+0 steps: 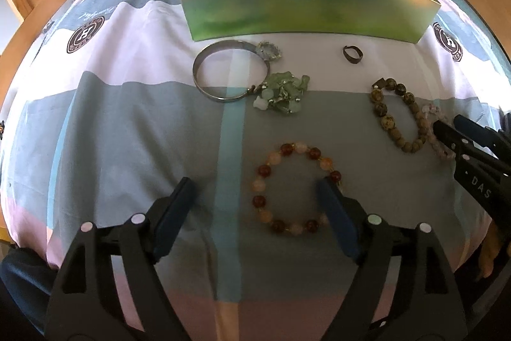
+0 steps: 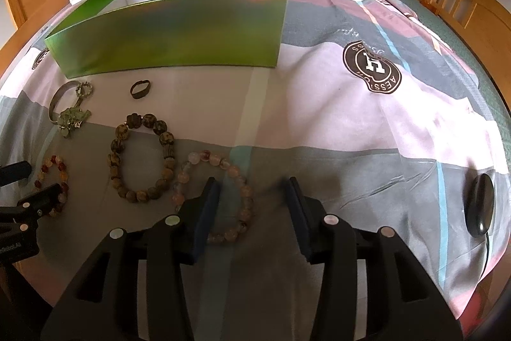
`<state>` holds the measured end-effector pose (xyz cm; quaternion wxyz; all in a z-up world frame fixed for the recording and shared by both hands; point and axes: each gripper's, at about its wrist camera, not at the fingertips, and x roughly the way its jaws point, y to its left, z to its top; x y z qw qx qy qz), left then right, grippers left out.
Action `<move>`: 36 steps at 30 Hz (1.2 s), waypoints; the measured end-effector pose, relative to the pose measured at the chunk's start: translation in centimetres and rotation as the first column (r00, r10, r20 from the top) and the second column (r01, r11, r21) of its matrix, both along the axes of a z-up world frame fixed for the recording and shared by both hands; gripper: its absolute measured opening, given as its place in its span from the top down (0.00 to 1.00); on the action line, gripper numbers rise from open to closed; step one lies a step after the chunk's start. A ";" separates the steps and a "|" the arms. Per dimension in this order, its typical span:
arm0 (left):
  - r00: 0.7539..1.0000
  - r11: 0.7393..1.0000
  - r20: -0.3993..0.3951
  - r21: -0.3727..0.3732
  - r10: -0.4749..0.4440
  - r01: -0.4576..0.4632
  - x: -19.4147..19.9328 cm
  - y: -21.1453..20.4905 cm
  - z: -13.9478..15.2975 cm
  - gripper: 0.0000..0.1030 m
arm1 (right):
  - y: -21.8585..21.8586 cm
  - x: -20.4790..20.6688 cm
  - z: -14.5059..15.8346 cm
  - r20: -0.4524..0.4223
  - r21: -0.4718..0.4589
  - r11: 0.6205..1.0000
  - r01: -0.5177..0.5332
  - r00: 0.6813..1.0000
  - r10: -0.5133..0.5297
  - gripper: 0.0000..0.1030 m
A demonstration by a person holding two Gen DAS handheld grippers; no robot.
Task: Organize jewelry
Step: 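Grasp the red-orange bead bracelet with the left tool while the right tool grasps the pink bead bracelet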
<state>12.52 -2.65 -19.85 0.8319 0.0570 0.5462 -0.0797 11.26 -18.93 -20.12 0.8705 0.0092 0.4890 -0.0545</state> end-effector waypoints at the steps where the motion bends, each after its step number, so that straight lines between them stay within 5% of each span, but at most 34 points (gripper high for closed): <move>1: 1.000 1.000 0.001 -0.001 -0.002 0.002 0.0 0.0 0.0 0.22 | 0.0 0.0 0.0 0.000 0.002 1.000 0.003 1.000 -0.003 0.56; 10: 0.999 0.999 0.028 -0.001 -0.036 0.036 -0.8 -0.2 0.4 0.39 | 0.6 0.0 0.0 0.003 -0.027 1.000 0.013 1.000 -0.013 0.56; 19: 0.996 0.997 0.047 0.016 -0.073 0.073 -1.5 -1.3 1.0 0.70 | 0.7 -0.1 0.1 0.004 -0.015 1.000 0.014 1.000 -0.014 0.58; 21: 0.997 0.998 0.054 0.024 -0.063 0.062 -1.6 -1.3 1.2 0.86 | 0.7 -0.3 0.1 0.006 -0.009 1.000 0.012 1.000 -0.012 0.62; 26: 0.998 0.999 0.053 0.015 -0.044 0.043 -1.4 -0.7 1.5 0.92 | 1.3 -0.8 0.4 0.013 -0.005 1.000 -0.008 1.000 0.008 0.87; 34: 0.993 0.999 0.106 -0.008 -0.046 0.047 -1.6 0.0 3.7 0.93 | 1.1 -1.5 1.9 0.034 0.024 1.000 0.012 0.999 -0.013 0.92; 36: 0.992 0.999 0.120 -0.021 -0.038 0.041 -1.6 0.5 4.5 0.99 | 0.8 -1.7 2.7 0.052 0.028 0.999 0.016 0.998 -0.017 0.92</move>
